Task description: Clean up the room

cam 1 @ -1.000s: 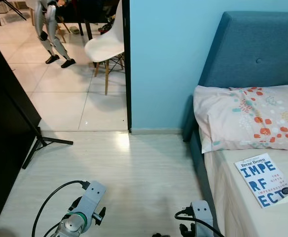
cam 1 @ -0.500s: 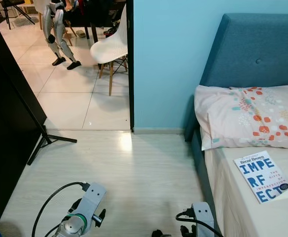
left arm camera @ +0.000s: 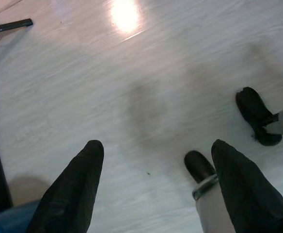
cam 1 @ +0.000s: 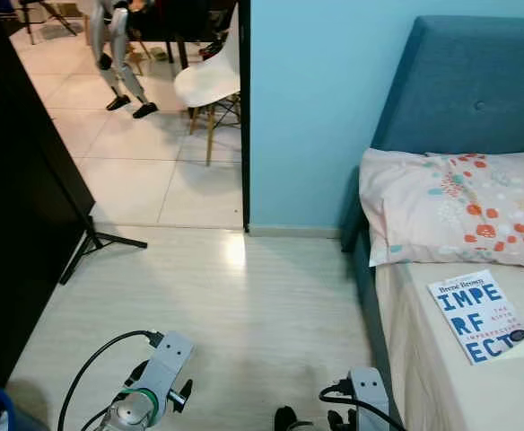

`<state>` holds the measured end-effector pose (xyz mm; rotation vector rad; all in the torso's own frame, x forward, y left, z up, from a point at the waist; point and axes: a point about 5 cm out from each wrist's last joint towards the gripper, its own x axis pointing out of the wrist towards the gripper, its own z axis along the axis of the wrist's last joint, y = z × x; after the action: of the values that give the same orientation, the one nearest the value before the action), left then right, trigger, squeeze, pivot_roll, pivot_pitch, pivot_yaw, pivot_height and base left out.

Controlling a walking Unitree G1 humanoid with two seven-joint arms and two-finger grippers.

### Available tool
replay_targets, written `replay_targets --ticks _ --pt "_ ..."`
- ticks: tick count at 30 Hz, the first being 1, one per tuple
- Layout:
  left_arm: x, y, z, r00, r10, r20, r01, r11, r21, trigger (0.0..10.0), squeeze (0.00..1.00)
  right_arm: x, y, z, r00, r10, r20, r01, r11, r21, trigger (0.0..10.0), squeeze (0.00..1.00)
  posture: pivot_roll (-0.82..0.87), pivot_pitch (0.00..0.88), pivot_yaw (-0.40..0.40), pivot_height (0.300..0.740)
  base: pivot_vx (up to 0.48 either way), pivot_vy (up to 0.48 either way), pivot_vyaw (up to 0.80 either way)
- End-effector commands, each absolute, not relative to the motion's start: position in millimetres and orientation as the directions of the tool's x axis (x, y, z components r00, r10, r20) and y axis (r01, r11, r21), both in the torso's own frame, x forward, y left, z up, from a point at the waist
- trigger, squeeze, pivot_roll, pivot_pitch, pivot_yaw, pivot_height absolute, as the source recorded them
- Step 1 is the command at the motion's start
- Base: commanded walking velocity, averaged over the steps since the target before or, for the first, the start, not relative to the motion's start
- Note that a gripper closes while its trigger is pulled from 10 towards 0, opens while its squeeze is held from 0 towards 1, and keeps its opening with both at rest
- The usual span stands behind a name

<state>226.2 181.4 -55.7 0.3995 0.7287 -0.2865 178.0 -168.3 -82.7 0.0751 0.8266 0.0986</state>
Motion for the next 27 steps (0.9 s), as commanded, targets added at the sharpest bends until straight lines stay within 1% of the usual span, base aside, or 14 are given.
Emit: replay_targets --ticks 1,27 --pt "221.3 181.3 -59.0 0.699 -0.117 -0.706 0.394 0.886 0.243 10.0 0.00 171.5 -166.9 -86.1 0.657 0.118 -0.744 -0.054 0.993 0.109 10.0 0.00 -0.01 0.028 0.061 0.720 -0.424 0.000 0.00" --pt "219.8 180.8 -60.1 0.695 -0.119 -0.709 0.397 0.886 0.241 10.0 0.00 169.7 -166.2 -87.0 0.653 0.117 -0.748 -0.053 0.993 0.109 10.0 0.00 0.00 0.032 0.062 0.720 -0.419 0.000 0.00"
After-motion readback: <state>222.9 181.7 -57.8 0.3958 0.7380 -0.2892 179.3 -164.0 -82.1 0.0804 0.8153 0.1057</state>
